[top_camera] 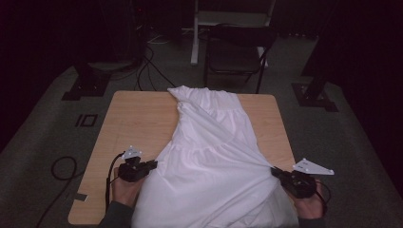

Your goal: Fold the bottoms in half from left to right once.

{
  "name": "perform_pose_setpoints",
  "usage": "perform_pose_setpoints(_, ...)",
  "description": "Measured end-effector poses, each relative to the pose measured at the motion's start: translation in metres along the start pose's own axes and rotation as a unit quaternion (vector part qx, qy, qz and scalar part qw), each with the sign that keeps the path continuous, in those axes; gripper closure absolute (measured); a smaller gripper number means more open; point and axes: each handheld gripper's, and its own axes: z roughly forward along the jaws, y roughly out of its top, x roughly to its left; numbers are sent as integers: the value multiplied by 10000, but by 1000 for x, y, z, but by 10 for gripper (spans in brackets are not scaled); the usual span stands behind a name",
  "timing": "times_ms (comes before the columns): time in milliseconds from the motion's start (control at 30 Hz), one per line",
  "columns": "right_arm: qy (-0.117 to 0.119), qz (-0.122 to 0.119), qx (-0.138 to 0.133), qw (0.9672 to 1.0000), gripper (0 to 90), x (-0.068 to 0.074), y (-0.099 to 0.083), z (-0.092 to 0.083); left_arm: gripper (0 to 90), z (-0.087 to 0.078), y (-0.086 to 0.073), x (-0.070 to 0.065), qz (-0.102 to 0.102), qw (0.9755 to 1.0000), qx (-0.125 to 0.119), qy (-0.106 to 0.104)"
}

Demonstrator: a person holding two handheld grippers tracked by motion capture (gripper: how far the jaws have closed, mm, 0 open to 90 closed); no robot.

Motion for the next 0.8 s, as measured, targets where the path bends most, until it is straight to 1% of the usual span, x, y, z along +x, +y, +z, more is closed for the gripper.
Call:
perform_pose_setpoints(33,-223,-27,158,9996,894,-2,-2,-1,780,2,0,0,-18,10000,21,33)
perform_pose_setpoints(67,-414,-111,420,9982,894,-5,-5,4,743,4,0,2,-79,9999,30,59)
perform_pose_setpoints(100,-525,-92,619,9967,893,-8,-10,11,691,6,0,3,-163,9998,-5,70)
perform_pose_setpoints(133,-494,46,750,9959,888,-14,-15,18,638,8,1,5,-213,9998,-11,46)
perform_pose_setpoints(167,-448,223,873,9949,855,-19,-20,25,603,11,1,5,-236,9997,33,25)
perform_pose_setpoints(200,-493,295,963,9937,789,-23,-26,31,571,13,2,5,-223,9997,87,72)
perform_pose_setpoints(233,-516,341,992,9931,741,-24,-30,35,537,16,2,5,-210,9997,115,99)
perform_pose_setpoints(267,-475,354,983,9934,722,-24,-33,35,525,20,3,4,-185,9996,182,99)
perform_pose_setpoints(300,-443,339,918,9942,698,-22,-36,33,513,23,3,4,-138,9995,245,148)
perform_pose_setpoints(333,-459,341,888,9944,669,-20,-39,30,494,27,4,3,-139,9993,295,188)
perform_pose_setpoints(400,-472,411,803,9948,648,-18,-44,22,479,34,5,1,-86,9991,371,209)
perform_pose_setpoints(467,-398,432,805,9950,641,-15,-51,14,468,41,5,-2,15,9986,456,272)
perform_pose_setpoints(500,-362,432,819,9950,641,-13,-54,12,469,45,6,-4,56,9983,522,246)
perform_pose_setpoints(533,-269,438,865,9949,645,-10,-59,8,470,49,6,-5,127,9979,581,240)
perform_pose_setpoints(600,-50,470,875,9950,653,-3,-66,4,492,57,5,-10,269,9966,716,298)
perform_pose_setpoints(633,36,458,899,9949,655,0,-70,4,532,60,5,-13,372,9963,694,343)
perform_pose_setpoints(667,101,404,937,9947,659,5,-74,4,572,62,6,-15,481,9954,719,410)
perform_pose_setpoints(700,149,367,982,9944,660,9,-77,6,616,63,8,-16,522,9947,757,454)
perform_pose_setpoints(733,179,358,1034,9938,658,12,-80,8,669,65,9,-17,541,9945,762,462)
perform_pose_setpoints(767,181,335,1070,9935,651,13,-81,12,707,67,10,-17,593,9942,772,453)
perform_pose_setpoints(800,107,323,1117,9932,624,14,-82,17,744,68,11,-17,627,9940,769,465)
